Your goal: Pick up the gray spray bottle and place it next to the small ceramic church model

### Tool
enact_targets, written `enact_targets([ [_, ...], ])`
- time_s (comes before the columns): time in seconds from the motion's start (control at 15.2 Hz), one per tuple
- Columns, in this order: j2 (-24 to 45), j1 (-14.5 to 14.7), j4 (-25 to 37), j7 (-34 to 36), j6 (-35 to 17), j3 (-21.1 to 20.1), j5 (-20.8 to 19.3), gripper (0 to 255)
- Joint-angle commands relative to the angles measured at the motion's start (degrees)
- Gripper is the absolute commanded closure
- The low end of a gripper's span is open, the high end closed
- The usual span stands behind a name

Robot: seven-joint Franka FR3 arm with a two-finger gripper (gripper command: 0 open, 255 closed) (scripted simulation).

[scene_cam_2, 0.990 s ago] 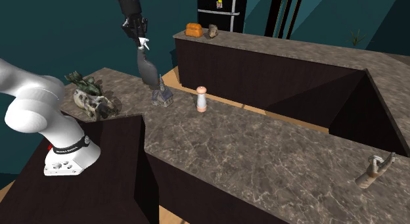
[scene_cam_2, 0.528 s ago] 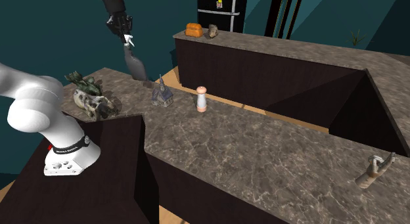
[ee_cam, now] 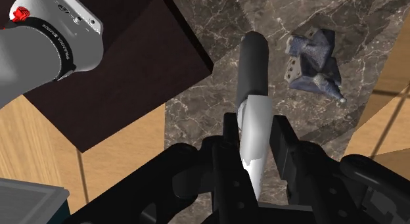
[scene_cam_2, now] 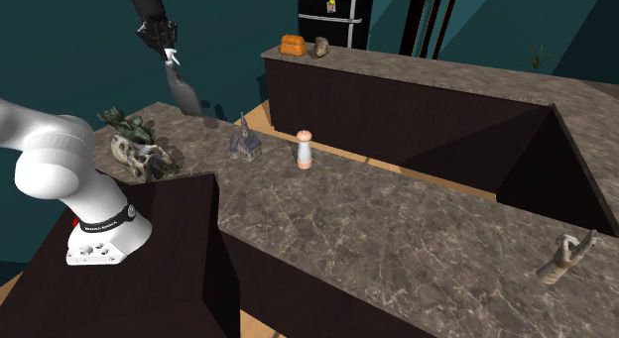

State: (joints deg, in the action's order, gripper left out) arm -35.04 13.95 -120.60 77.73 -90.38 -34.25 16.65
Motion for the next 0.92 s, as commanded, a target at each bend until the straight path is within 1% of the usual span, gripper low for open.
enact_targets([
  [0.0,0.52,0.49,1.6,3.2,0.47,-2.6,1.05,255],
  [0.2,1.32,0.91,3.63,7.24,0.76,-6.13,2.29,255],
  [0.86,0.1,1.74,-4.56,6.61,-6.4,-7.85,3.95,255],
])
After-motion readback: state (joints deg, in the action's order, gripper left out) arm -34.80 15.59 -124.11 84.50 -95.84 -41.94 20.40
